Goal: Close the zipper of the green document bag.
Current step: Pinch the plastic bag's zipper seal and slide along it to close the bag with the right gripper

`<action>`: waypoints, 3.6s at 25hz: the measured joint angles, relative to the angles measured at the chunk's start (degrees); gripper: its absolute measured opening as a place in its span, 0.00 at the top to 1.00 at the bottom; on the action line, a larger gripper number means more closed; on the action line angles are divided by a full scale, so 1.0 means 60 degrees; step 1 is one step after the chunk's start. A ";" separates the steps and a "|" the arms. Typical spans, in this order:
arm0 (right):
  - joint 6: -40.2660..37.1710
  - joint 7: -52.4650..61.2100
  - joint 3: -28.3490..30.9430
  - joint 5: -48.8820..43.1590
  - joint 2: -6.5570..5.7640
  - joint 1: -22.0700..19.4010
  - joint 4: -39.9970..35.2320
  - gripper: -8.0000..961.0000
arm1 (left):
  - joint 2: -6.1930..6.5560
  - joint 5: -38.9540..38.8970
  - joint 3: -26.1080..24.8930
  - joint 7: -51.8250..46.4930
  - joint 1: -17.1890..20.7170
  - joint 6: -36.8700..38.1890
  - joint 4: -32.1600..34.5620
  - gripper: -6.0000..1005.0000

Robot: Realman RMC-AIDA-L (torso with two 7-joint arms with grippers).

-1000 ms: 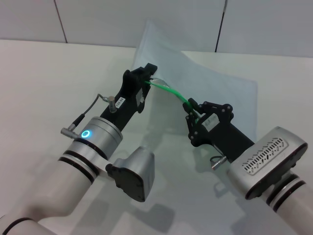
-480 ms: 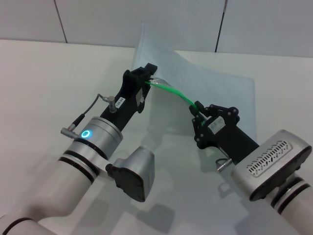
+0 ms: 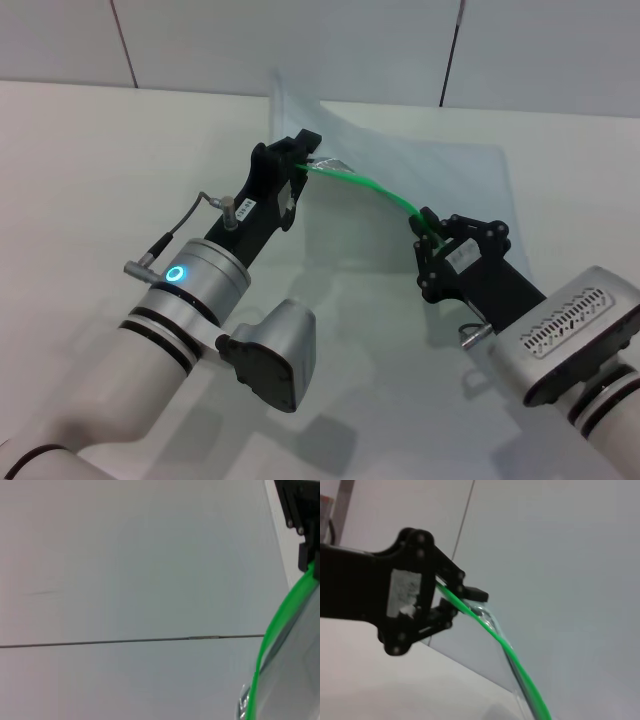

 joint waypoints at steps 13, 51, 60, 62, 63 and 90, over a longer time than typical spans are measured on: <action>0.0000 0.0000 0.0178 0.0000 0.0000 -0.0149 0.0141 0.92 | 0.0002 0.0000 0.0000 0.0000 0.0000 0.0000 -0.0022 0.87; 0.0325 -0.0028 0.0241 0.0708 0.0011 -0.0614 0.0850 0.92 | 0.0014 0.0000 0.0001 0.0000 0.0000 0.0093 -0.0074 0.86; 0.0336 -0.0016 0.0240 0.1177 0.0014 -0.0653 0.1091 0.91 | 0.0014 -0.0009 0.0001 0.0001 0.0000 0.0091 -0.0074 0.86; 0.0337 -0.0014 0.0238 0.1294 0.0014 -0.0655 0.1127 0.91 | 0.0014 -0.0015 0.0001 0.0001 0.0000 0.0090 -0.0079 0.86; 0.0338 -0.0014 0.0228 0.1364 0.0015 -0.0655 0.1150 0.91 | 0.0014 -0.0018 0.0001 0.0001 0.0000 0.0090 -0.0082 0.86; 0.0337 0.0000 0.0246 0.1876 0.0023 -0.0788 0.1574 0.91 | 0.0013 -0.0030 0.0000 0.0000 -0.0001 0.0087 -0.0094 0.85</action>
